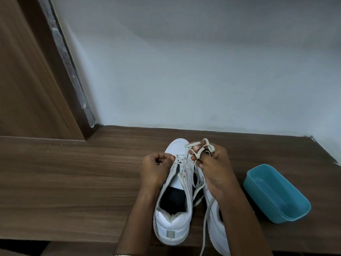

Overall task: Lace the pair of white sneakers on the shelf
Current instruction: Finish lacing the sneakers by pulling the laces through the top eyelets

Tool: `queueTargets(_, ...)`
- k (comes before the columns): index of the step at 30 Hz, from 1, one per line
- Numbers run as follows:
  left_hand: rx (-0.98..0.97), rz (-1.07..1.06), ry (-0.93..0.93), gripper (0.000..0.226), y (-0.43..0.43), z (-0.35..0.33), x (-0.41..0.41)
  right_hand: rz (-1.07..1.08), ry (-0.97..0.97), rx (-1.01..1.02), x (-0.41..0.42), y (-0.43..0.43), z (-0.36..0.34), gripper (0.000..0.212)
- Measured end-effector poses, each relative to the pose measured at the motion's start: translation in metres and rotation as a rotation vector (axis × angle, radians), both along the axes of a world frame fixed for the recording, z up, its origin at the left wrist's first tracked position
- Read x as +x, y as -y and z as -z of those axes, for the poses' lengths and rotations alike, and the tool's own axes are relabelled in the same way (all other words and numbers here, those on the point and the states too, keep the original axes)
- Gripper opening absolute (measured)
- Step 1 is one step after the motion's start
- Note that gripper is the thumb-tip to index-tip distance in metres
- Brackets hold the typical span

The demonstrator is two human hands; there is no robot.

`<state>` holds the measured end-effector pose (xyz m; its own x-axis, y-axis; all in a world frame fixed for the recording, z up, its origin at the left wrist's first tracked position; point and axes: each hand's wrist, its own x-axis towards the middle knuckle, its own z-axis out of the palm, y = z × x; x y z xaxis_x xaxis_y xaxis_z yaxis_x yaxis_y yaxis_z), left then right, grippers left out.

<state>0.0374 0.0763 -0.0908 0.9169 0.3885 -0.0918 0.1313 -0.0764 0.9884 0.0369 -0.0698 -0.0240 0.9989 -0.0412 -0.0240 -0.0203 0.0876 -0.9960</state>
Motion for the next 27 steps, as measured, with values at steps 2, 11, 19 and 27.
queueTargets(2, 0.046, -0.001, 0.007, 0.01, 0.0, 0.001, 0.001, 0.009, -0.013, 0.002, 0.0, 0.0, 0.0, 0.037)
queueTargets(11, 0.178, 0.055, 0.04, 0.026, 0.005, -0.003, 0.001, -0.038, -0.004, -0.012, 0.001, 0.001, 0.003, 0.022)
queueTargets(19, 0.145, 0.253, 0.1, 0.005, -0.009, 0.0, 0.0, 0.008, -0.034, 0.152, -0.001, 0.003, -0.006, 0.032)
queueTargets(27, 0.365, 0.309, 0.192, 0.034, -0.009, -0.009, -0.002, -0.023, -0.07, 0.263, -0.002, 0.002, -0.007, 0.021)
